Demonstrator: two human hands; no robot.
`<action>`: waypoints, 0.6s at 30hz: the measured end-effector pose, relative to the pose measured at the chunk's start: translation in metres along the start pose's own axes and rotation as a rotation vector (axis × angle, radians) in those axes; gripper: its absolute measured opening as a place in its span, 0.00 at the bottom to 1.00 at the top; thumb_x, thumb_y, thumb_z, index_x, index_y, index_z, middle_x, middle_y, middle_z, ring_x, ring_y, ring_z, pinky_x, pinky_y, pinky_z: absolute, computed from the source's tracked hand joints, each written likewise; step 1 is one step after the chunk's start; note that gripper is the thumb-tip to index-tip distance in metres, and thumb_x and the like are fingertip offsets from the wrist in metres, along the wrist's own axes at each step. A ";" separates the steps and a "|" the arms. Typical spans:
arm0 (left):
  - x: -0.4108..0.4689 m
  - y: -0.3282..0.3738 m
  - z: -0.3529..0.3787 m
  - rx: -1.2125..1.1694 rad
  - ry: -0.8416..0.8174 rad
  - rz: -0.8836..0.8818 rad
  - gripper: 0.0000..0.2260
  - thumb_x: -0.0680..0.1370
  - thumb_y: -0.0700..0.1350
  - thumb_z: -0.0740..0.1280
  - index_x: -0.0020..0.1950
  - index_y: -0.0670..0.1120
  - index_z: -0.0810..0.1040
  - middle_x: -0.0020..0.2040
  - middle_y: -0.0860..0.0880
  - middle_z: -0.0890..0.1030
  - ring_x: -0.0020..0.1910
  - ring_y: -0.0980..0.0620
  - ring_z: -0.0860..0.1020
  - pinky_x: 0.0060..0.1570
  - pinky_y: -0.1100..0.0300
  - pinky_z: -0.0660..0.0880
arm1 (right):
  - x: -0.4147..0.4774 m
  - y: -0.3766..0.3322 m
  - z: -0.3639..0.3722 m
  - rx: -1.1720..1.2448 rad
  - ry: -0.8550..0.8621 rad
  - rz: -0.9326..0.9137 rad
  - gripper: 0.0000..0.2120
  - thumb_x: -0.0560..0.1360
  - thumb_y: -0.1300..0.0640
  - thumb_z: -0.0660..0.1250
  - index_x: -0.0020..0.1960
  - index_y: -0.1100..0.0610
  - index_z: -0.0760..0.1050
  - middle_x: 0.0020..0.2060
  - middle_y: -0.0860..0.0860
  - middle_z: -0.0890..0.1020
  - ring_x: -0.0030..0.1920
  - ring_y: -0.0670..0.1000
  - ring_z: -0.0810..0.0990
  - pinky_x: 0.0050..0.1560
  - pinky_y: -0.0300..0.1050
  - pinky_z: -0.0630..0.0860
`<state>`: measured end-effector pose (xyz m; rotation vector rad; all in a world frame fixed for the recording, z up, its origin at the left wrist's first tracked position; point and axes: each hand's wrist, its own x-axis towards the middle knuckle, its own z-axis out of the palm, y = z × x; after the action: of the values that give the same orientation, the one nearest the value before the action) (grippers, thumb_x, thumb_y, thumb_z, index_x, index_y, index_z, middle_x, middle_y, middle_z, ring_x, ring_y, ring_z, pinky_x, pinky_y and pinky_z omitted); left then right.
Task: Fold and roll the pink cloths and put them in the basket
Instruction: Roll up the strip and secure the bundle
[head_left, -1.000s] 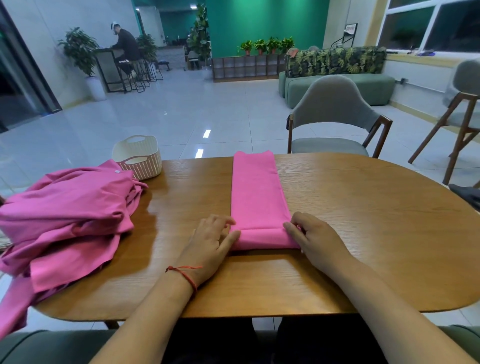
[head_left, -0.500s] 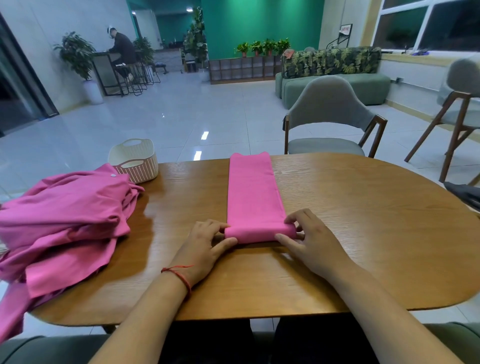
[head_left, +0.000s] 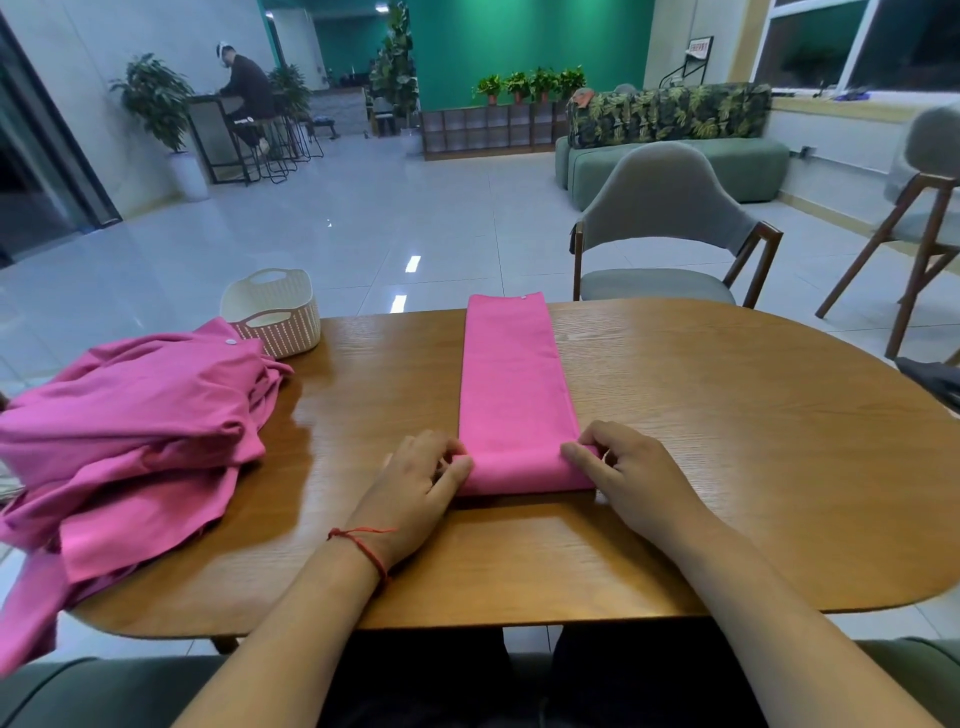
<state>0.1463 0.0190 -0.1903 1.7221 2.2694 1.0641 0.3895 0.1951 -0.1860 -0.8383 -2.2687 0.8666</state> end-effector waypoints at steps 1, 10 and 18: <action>-0.002 0.001 -0.002 -0.044 0.022 0.029 0.05 0.82 0.54 0.66 0.56 0.57 0.78 0.52 0.63 0.75 0.57 0.58 0.73 0.58 0.58 0.70 | 0.001 0.000 0.001 -0.001 0.005 0.006 0.16 0.81 0.43 0.71 0.40 0.51 0.76 0.37 0.46 0.79 0.38 0.47 0.80 0.42 0.46 0.73; -0.003 -0.003 -0.006 -0.040 0.005 0.146 0.20 0.72 0.49 0.80 0.62 0.58 0.80 0.60 0.63 0.77 0.64 0.54 0.73 0.60 0.64 0.71 | 0.010 0.007 0.007 0.025 0.030 0.061 0.21 0.83 0.40 0.66 0.38 0.53 0.76 0.33 0.49 0.77 0.38 0.51 0.80 0.43 0.56 0.79; 0.002 -0.009 -0.006 -0.099 -0.062 0.039 0.19 0.76 0.52 0.77 0.66 0.60 0.80 0.60 0.62 0.79 0.64 0.59 0.75 0.61 0.74 0.66 | 0.012 0.016 0.018 -0.244 0.012 0.042 0.16 0.86 0.42 0.53 0.47 0.45 0.75 0.46 0.44 0.74 0.53 0.54 0.73 0.56 0.51 0.70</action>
<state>0.1359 0.0176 -0.1903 1.7416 2.1183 1.0943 0.3745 0.2063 -0.2054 -0.9981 -2.3850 0.6075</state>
